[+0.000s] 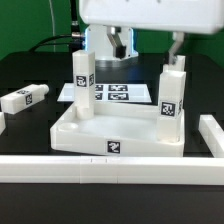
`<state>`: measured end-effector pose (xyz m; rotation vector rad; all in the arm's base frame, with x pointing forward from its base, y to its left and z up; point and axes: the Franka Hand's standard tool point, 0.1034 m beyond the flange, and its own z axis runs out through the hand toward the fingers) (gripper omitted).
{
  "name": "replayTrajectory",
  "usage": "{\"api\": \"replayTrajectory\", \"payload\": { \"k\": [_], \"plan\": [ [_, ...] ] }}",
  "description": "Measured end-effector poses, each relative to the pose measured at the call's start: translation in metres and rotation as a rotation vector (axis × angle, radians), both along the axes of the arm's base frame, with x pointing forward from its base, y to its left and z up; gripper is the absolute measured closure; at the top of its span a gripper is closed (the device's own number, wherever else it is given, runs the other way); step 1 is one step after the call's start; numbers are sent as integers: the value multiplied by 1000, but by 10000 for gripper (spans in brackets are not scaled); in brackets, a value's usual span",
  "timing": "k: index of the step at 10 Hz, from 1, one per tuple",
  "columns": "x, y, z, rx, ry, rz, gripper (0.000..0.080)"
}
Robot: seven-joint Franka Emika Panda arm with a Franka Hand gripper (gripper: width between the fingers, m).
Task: Assemble desk
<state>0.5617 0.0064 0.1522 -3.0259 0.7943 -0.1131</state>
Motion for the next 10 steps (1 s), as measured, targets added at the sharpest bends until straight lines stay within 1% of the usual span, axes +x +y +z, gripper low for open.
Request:
{"api": "replayTrajectory", "payload": {
  "k": [1,2,3,5,7,8,9,10],
  "plan": [
    [-18,-24,6,6,2,47,150],
    [-28,-47,6,3,8,48,150],
    [-32,-60,4,-2,13,39,150],
    [-32,-57,3,-3,15,45,150],
    [-33,-60,2,-3,17,53,150],
    [-38,-72,1,1,20,59,150],
    [-55,-101,-5,3,36,75,150],
    [-68,-124,-12,-4,50,63,150]
  ]
}}
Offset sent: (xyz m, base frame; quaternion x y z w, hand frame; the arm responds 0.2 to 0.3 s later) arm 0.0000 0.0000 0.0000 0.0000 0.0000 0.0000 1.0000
